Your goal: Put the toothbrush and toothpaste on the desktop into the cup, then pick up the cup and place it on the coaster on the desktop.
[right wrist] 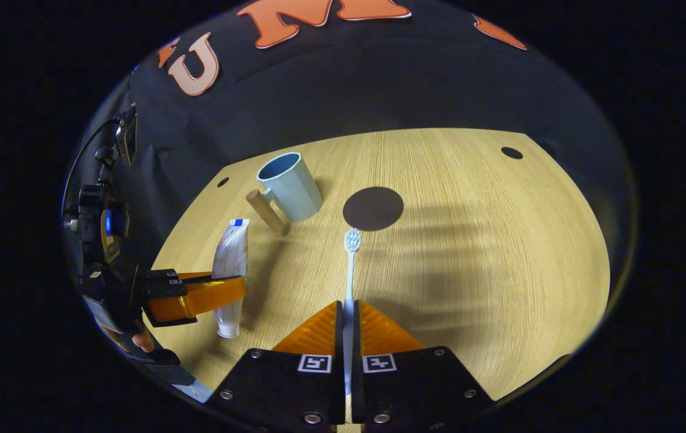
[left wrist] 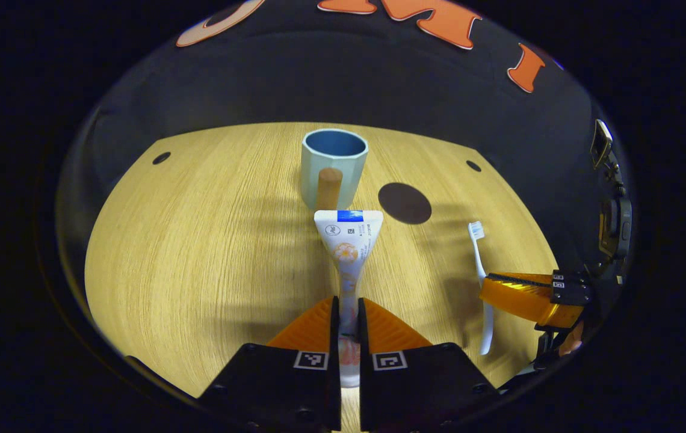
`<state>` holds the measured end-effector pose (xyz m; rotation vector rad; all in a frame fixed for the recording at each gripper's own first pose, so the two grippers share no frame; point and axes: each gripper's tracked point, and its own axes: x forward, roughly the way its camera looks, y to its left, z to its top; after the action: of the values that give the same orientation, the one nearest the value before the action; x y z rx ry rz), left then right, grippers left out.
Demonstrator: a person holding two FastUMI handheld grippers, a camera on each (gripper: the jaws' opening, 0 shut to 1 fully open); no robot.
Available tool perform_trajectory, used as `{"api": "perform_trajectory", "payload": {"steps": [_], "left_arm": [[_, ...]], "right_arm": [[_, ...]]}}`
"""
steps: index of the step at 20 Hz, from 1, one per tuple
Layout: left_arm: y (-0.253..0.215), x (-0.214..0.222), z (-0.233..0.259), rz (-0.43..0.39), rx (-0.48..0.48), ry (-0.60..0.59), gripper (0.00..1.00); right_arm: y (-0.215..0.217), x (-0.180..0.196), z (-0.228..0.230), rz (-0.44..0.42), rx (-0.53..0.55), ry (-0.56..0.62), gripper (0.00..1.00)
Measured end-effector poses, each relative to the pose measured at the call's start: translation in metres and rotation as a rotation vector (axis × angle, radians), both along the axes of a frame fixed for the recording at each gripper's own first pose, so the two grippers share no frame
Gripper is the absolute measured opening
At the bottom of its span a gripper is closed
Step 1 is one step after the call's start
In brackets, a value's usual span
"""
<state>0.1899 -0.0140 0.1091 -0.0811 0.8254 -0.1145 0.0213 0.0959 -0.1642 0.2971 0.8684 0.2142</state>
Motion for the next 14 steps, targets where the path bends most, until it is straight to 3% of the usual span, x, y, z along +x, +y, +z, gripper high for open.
{"api": "perform_trajectory", "payload": {"steps": [1,4,9,14], "left_arm": [[0.000,0.006,-0.014,0.002,0.001,-0.032,0.12],[0.014,0.003,0.022,0.010,0.004,-0.141,0.12],[0.028,0.006,0.069,0.082,0.026,-0.417,0.12],[0.039,0.012,0.125,0.081,0.043,-0.601,0.11]], "right_arm": [[-0.002,0.002,0.003,-0.006,0.003,-0.030,0.04],[-0.005,0.016,0.019,-0.019,0.013,-0.124,0.04],[-0.011,0.028,0.039,-0.032,-0.019,-0.268,0.04],[-0.007,0.050,0.066,-0.035,-0.030,-0.424,0.05]]}}
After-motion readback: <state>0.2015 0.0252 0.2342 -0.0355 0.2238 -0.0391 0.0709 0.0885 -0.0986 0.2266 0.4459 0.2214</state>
